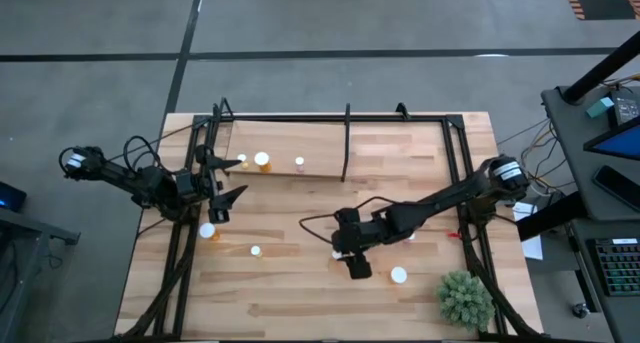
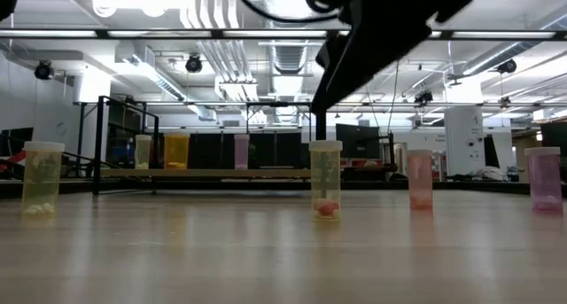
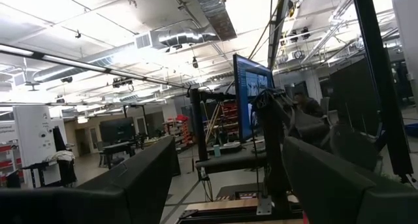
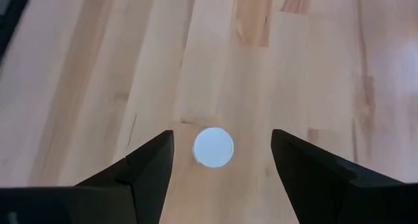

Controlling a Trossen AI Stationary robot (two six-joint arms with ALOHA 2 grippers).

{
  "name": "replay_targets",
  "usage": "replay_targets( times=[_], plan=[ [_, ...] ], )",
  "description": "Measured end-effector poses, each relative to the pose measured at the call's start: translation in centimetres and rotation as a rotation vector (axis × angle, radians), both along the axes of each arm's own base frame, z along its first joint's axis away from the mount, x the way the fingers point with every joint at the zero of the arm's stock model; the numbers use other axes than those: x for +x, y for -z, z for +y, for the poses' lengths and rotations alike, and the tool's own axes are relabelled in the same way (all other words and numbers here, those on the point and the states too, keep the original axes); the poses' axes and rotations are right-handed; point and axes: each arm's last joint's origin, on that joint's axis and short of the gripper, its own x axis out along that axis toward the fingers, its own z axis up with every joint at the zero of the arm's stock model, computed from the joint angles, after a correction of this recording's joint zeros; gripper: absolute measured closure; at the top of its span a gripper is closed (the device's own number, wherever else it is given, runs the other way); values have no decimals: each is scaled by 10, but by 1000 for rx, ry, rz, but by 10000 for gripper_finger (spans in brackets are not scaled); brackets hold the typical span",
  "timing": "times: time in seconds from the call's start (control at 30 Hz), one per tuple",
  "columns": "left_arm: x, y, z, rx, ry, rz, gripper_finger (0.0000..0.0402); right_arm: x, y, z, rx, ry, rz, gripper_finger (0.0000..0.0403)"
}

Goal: Pick and place medicine bottles onto shelf by color
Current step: Put the right yellow pill bottle on the shelf

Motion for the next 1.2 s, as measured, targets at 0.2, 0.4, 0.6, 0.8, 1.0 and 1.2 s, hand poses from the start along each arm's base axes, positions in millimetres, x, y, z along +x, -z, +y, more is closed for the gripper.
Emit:
replay_targets(
  times=[0.2,0.4,0.6,0.8,1.0,1.2],
  plan=[
    [0,0,0,0,0,1,134,-2,10,-1,14,14,-5,160],
    [0,0,0,0,0,1,134,-1,9,0,35,20,-13,161],
    [0,0,0,0,0,0,134,-1,9,0,36,20,-16,161],
    [0,0,0,0,0,0,134,0,9,0,41,25,-18,161],
    [0,0,0,0,0,0,134,0,9,0,41,24,-21,163],
    [0,0,0,0,0,0,134,0,9,0,40,22,-22,165]
  ],
)
